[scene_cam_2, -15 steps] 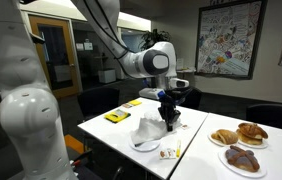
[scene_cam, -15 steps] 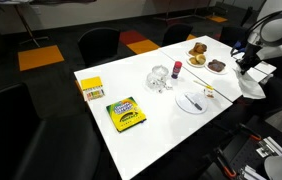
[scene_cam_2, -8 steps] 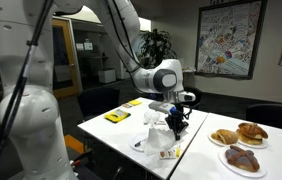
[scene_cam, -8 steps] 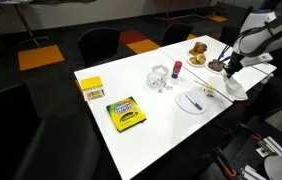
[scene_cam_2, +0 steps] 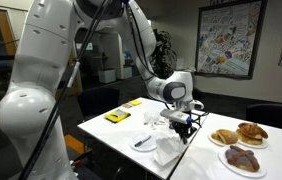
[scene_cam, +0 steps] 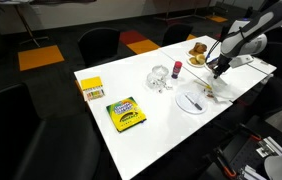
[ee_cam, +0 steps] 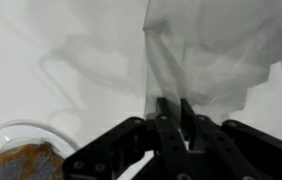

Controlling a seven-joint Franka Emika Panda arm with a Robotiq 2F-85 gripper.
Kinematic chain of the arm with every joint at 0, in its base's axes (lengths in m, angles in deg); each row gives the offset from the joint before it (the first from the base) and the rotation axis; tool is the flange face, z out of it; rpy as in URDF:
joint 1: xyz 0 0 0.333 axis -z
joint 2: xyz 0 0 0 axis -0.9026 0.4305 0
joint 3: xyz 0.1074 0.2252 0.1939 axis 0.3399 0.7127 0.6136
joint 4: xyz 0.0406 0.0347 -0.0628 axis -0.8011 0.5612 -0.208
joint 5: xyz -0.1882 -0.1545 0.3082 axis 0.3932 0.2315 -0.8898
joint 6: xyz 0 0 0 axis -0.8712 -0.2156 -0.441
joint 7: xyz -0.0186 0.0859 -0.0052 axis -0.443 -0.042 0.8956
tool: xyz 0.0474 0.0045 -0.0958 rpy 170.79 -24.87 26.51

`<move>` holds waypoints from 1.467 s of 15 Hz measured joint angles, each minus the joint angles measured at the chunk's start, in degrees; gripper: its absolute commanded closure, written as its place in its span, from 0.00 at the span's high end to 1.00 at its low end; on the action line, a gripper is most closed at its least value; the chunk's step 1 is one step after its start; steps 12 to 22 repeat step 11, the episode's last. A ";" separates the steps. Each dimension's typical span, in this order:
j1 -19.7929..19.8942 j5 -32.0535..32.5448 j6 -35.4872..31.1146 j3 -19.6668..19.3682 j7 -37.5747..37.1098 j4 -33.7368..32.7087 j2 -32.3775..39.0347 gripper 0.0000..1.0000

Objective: Pick up the tissue paper from the table and move it to the right.

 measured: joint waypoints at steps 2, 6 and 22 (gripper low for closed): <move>0.22 -0.14 0.50 1.31 2.31 -1.62 0.56 0.62; -0.90 -0.11 5.13 4.52 4.18 -3.15 -1.36 0.89; -4.25 -0.64 14.71 9.30 6.37 -3.25 -6.80 1.00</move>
